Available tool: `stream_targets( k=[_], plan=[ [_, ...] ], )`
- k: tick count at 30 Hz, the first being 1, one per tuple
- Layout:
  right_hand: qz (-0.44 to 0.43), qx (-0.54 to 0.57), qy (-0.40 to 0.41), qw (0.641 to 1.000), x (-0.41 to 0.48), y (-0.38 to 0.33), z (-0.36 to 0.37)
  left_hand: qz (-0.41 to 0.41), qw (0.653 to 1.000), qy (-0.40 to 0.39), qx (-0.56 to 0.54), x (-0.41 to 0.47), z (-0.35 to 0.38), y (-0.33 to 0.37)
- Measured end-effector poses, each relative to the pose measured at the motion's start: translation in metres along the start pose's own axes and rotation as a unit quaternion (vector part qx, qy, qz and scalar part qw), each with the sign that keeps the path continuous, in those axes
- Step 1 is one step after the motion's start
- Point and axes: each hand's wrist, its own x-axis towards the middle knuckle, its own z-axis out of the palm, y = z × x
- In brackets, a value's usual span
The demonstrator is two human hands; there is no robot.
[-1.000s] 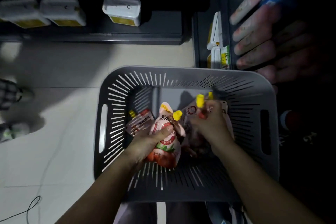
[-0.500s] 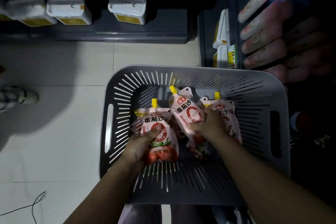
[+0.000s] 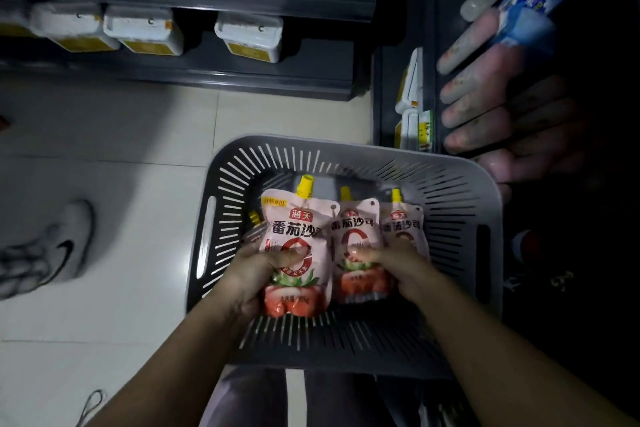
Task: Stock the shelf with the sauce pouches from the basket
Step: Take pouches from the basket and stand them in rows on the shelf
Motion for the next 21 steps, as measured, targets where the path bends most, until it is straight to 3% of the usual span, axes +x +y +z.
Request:
stream_targets(
  k=[6, 9, 16, 21],
  plan=[
    [0.011, 0.16, -0.081, 0.984, -0.068, 0.01, -0.005, 0.008, 0.994, -0.104, -0.021, -0.055, 0.005, 0.021],
    [-0.026, 0.207, -0.1, 0.973, -0.106, -0.003, 0.004, 0.04, 0.987, -0.153, -0.003, -0.084, 0.009, 0.039],
    [-0.225, 0.211, -0.003, 0.951, -0.221, -0.043, 0.033, 0.147, 0.972, -0.17, 0.072, -0.168, 0.029, 0.09],
    [-0.351, 0.199, 0.078, 0.912, -0.316, -0.036, 0.045, 0.238, 0.946, -0.199, 0.091, -0.228, 0.052, 0.105]
  ],
)
